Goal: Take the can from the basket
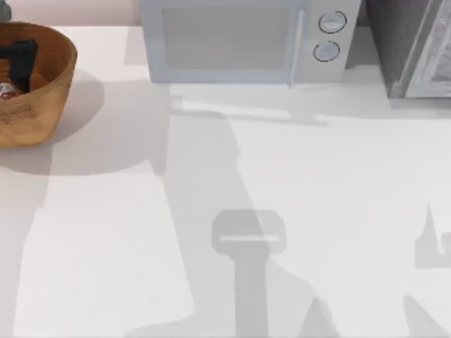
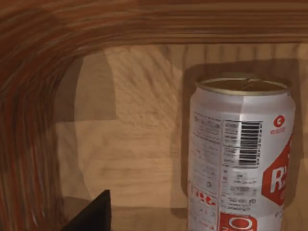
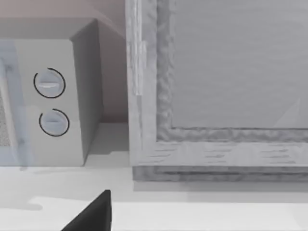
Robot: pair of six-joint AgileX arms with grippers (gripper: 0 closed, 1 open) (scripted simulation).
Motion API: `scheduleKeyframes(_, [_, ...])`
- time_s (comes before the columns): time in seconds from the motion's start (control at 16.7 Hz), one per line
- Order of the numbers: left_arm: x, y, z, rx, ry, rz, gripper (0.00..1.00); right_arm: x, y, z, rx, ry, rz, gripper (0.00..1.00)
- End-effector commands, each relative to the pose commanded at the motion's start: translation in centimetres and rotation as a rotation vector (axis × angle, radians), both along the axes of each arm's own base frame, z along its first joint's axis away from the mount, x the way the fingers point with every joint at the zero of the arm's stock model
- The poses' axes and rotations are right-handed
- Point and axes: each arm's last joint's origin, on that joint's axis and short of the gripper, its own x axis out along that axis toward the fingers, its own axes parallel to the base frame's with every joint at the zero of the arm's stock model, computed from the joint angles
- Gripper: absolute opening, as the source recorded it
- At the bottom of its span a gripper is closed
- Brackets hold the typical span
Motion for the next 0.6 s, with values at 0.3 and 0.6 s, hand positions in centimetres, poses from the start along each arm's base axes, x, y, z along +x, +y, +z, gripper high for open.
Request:
scheduleKeyframes(0.3, [0.5, -0.1, -4.5, 0.001, -0.007, 0.001, 1.0, 0.0, 0.0, 0.0, 0.0, 0.0, 0.0, 1.0])
scheduleKeyframes(0.6, [0.5, -0.1, -5.4, 0.0, -0.002, 0.001, 1.0, 0.0, 0.0, 0.0, 0.0, 0.0, 0.0, 1.0])
